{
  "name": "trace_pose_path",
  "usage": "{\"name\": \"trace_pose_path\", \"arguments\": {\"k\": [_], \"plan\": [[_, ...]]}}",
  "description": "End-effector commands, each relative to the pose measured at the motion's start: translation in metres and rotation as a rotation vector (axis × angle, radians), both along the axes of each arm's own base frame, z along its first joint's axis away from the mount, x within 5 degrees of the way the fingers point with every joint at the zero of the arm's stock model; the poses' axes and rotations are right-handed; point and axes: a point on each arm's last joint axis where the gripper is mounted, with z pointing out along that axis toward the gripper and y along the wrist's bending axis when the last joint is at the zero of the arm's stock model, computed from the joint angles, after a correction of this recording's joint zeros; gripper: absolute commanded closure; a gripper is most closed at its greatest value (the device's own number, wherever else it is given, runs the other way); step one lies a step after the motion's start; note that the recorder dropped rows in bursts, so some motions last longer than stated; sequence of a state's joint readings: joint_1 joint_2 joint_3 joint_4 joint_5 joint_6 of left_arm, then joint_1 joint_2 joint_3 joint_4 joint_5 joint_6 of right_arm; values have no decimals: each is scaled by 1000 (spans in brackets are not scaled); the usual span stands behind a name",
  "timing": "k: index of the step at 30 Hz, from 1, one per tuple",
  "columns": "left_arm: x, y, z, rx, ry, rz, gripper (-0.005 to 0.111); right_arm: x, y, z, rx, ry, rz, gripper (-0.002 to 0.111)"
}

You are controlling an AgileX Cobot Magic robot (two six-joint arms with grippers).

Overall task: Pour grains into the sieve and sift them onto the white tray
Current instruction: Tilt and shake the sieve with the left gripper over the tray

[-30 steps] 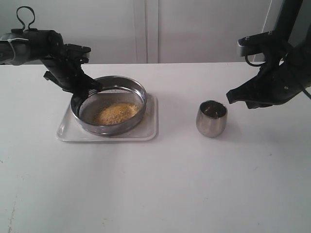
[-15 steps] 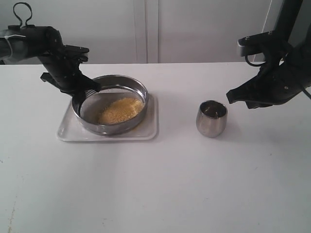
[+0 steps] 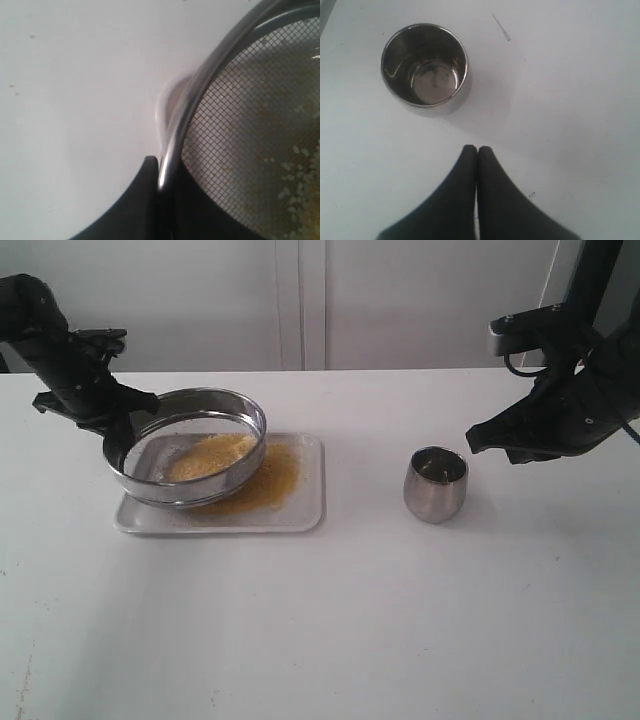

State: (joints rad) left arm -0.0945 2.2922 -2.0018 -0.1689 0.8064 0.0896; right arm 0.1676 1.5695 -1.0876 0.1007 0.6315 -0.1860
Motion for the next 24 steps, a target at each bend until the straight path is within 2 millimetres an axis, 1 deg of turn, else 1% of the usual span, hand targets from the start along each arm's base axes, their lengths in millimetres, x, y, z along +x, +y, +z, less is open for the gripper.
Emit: {"name": "trace_pose_path", "arguments": {"k": [1, 4, 6, 8, 10, 12, 14, 15, 16, 19, 20, 21, 24], "plan": [[-4, -18, 13, -50, -24, -56, 107, 2, -3, 3, 3, -16, -11, 108], [0, -6, 14, -89, -33, 31, 107, 2, -3, 3, 3, -16, -11, 108], [1, -6, 15, -133, -35, 38, 107, 2, -3, 3, 3, -16, -11, 108], [-2, -18, 15, -113, -44, -40, 107, 2, -3, 3, 3, -16, -11, 108], [-4, -27, 14, -48, -58, -100, 107, 2, -3, 3, 3, -16, -11, 108], [-3, -24, 13, -12, -57, -54, 107, 2, -3, 3, 3, -16, -11, 108], [-1, -15, 13, -40, -39, 40, 107, 2, -3, 3, 3, -16, -11, 108], [-1, -14, 13, -78, -25, 66, 107, 2, -3, 3, 4, -16, -13, 108], [-2, -16, 14, -103, -19, 46, 107, 2, -3, 3, 4, -16, -13, 108], [-6, -39, 15, -109, -47, -122, 107, 2, -3, 3, 4, -18, -13, 108], [-7, -43, 15, -100, -54, -152, 107, 2, -3, 3, 4, -18, -13, 108], [-7, -42, 15, -94, -55, -132, 107, 2, -3, 3, 4, -18, -13, 108], [0, -17, 15, -118, -34, 47, 107, 2, -3, 3, 4, -18, -13, 108]]}}
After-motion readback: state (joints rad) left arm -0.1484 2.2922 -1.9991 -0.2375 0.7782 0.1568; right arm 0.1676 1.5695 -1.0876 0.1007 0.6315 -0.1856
